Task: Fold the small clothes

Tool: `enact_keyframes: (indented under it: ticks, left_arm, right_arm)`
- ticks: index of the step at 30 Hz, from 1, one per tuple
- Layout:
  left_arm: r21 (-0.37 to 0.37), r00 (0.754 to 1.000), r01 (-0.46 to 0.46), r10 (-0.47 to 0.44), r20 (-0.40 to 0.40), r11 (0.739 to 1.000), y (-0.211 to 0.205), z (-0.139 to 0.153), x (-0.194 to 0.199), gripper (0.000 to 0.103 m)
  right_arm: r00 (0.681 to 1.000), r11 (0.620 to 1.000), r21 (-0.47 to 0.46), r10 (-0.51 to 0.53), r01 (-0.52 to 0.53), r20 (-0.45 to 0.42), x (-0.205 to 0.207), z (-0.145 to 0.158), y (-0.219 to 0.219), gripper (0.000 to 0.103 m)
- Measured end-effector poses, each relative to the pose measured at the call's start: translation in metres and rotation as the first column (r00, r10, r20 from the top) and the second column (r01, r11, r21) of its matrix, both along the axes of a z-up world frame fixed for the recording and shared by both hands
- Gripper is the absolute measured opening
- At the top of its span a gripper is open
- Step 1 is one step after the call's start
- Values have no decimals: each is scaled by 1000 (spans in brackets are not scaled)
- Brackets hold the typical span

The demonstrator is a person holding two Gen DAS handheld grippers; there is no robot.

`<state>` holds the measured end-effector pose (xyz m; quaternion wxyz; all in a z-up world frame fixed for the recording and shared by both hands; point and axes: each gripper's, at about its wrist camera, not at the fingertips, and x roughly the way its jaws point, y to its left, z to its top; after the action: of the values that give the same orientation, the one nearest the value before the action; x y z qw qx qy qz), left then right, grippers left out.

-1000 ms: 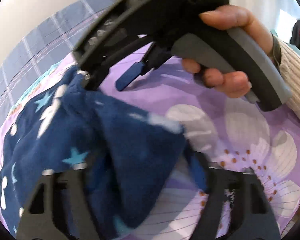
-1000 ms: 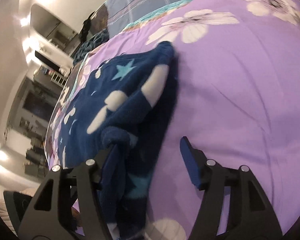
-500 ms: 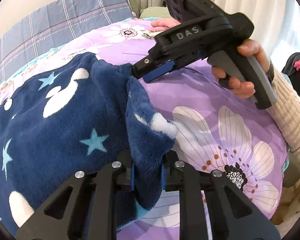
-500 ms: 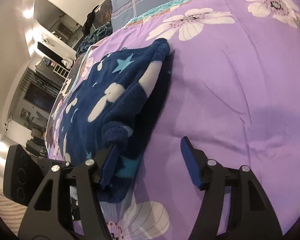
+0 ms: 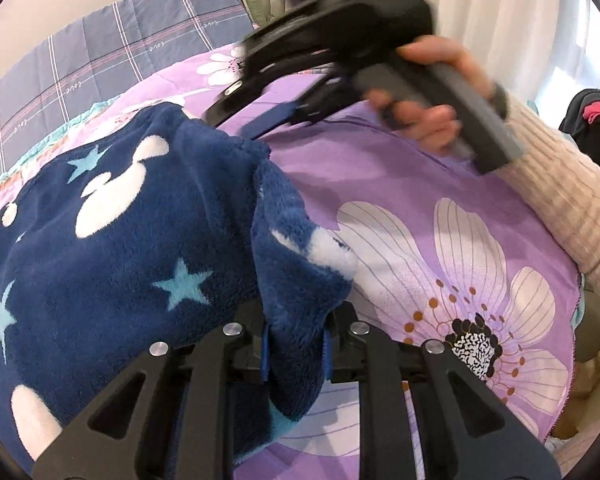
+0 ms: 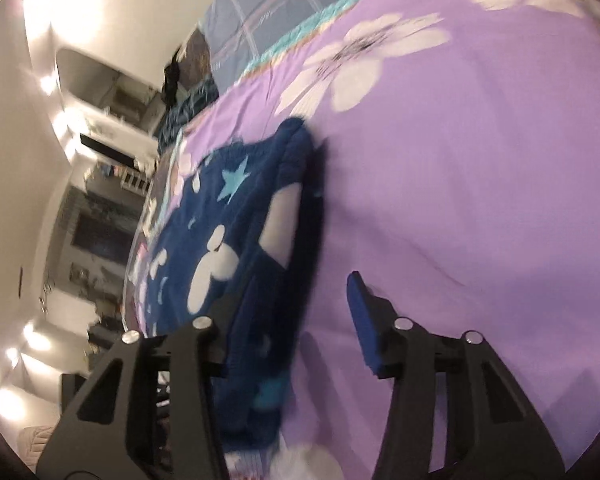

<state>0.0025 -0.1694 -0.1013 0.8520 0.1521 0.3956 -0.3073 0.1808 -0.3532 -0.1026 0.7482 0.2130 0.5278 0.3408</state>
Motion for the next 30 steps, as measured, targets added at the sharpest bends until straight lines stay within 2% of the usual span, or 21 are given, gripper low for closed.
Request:
enact_keyframes:
  ticks: [4, 5, 6, 7, 8, 9, 10, 11, 13, 15, 18, 19, 21, 23, 25, 27, 29, 30]
  left_arm:
    - [-14, 1000, -5, 5, -8, 1000, 2, -1, 0, 21]
    - [-16, 1000, -4, 4, -10, 1000, 2, -2, 1, 22]
    - [-17, 1000, -2, 2, -12, 1000, 2, -2, 2, 23]
    - [-17, 1000, 1, -1, -14, 1000, 2, -2, 2, 23]
    - [-17, 1000, 4, -5, -17, 1000, 2, -2, 2, 24]
    - [-16, 1000, 6, -6, -15, 1000, 1, -3, 2, 24]
    - [-16, 1000, 8, -8, -10, 1000, 2, -3, 1, 24]
    - [-17, 1000, 11, -11, -7, 1000, 2, -2, 1, 24]
    - [-17, 1000, 25, -25, 3, 1000, 2, -2, 0, 23]
    - [5, 998, 56, -56, 24, 998, -2, -3, -3, 22]
    - [44, 995, 84, -86, 48, 996, -10, -8, -7, 22]
    - [50, 995, 83, -86, 48, 995, -11, -10, -7, 22]
    - [53, 995, 83, -86, 47, 995, -10, -12, -8, 23]
    - [51, 995, 90, -93, 49, 995, -10, -11, -10, 23]
    - [65, 994, 94, -97, 53, 993, -12, -11, -11, 28]
    - [75, 992, 103, -108, 72, 992, -18, -7, -14, 44]
    - [76, 987, 120, -127, 99, 990, -27, -3, -20, 53]
    - [83, 984, 128, -138, 116, 988, -31, -1, -22, 54]
  right_arm:
    - [998, 999, -9, 48, -48, -37, 18, -10, 33, 42]
    - [997, 999, -3, 52, -52, -48, 22, -11, 38, 46]
    - [997, 999, 0, 48, -48, -55, 24, -12, 41, 58]
    - [997, 999, 8, 47, -47, -59, 26, -13, 44, 63]
    - [998, 999, 6, 41, -41, -52, 27, -11, 46, 63]
    - [999, 999, -13, 29, -30, -37, 27, -10, 48, 56]
    - [1000, 999, -31, 5, -6, -13, 26, -8, 48, 32]
    - [1000, 1000, -29, -8, 8, -3, 23, -6, 48, 25]
    - [998, 999, 17, -40, 39, 48, 15, 4, 41, 19]
    - [991, 998, 8, -59, 59, 124, 8, 14, 39, 18]
    - [993, 996, -47, -67, 71, 95, 19, -5, 43, 18]
    - [996, 997, -49, -61, 65, 72, 24, -15, 46, 20]
    - [996, 996, 27, -80, 79, 28, 27, -27, 38, 24]
    - [995, 991, 92, -99, 101, -18, 28, -28, 29, 32]
    - [995, 990, 98, -98, 101, -34, 30, -25, 26, 47]
    - [996, 992, 90, -86, 88, -28, 31, -21, 29, 58]
    - [997, 994, 71, -78, 80, -23, 33, -19, 36, 64]
    - [997, 995, 59, -76, 76, -18, 33, -18, 40, 66]
